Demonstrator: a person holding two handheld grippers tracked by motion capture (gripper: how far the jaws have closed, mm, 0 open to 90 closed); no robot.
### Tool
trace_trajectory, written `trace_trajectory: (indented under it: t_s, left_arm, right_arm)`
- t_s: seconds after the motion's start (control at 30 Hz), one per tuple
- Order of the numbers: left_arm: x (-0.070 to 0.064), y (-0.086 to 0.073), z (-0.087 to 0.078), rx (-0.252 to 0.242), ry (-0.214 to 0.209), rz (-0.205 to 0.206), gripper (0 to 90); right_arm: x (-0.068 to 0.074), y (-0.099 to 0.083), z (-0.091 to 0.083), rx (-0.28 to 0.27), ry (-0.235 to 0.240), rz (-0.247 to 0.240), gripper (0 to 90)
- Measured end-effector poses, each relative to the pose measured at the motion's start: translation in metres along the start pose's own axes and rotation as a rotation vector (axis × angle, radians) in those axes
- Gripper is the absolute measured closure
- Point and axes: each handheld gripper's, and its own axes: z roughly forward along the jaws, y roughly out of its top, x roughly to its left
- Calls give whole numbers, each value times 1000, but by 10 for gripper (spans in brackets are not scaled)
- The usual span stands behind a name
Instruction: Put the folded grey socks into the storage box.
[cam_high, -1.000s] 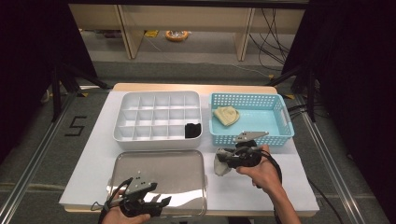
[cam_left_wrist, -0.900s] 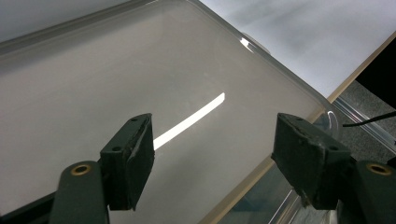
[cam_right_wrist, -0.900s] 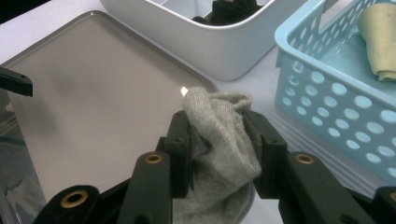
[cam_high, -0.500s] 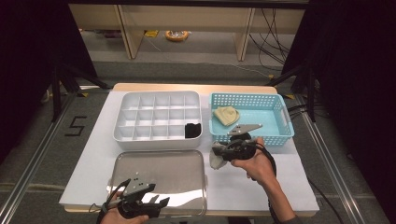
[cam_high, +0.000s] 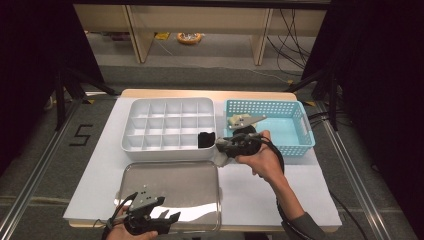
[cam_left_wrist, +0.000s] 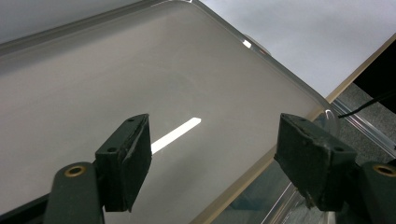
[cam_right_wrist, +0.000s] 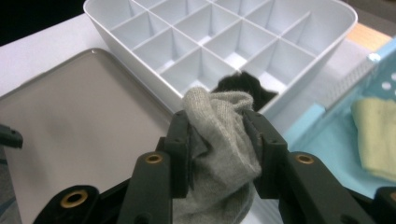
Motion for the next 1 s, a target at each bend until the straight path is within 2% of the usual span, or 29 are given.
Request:
trace_trajectory:
  t_s: [0.07,0.1,0.23,0.27,0.3,0.33,0.37,0.43,0.47,0.53,0.57,0.73,0.8,0.83,0.87,0.9,0.97,1.0]
  left_arm:
    - [0,0,-1,0,6,2,259]
    - [0,0,-1,3,11,5,259]
    - [1,0,-2,11,4,19,259]
    - [1,0,-2,14,2,20,259]
    - [1,0,-3,25,-4,21,259]
    - [0,-1,-2,4,7,9,259]
    - [0,-1,-2,7,7,13,259]
    - [0,-1,-3,5,0,8,259]
    - [0,-1,-3,3,0,6,260]
    - [1,-1,-4,4,-1,17,260]
    - [1,-2,-4,1,3,17,260]
    - [1,-2,-4,10,-4,28,260]
    - [1,-2,-5,25,-9,35,261]
    - [1,-2,-4,21,-13,26,261]
    - [1,-2,-5,25,-12,36,261]
    - [1,-2,-4,21,-8,41,261]
    - [0,-2,-5,22,-6,43,261]
    - [-1,-2,-4,3,-6,26,261]
  right_arm:
    - [1,8,2,3,2,-24,658]
    - [2,11,3,4,5,-17,658]
    - [6,27,13,7,10,-49,658]
    - [8,29,15,15,2,-28,657]
    - [9,32,18,12,7,-39,658]
    - [9,36,21,18,13,-61,657]
    - [11,38,25,18,7,-42,658]
    - [12,42,30,32,7,-55,658]
    - [14,45,32,42,8,-32,658]
    - [14,49,37,48,8,-47,657]
    - [13,51,41,45,7,-79,657]
    - [12,63,50,63,5,-75,657]
    - [12,69,56,59,-3,-89,655]
    - [13,71,59,55,2,-66,655]
    - [13,74,60,74,3,-66,654]
    - [12,77,64,73,-11,-83,654]
    - [11,80,71,79,-12,-84,654]
    - [13,81,76,82,-18,-47,654]
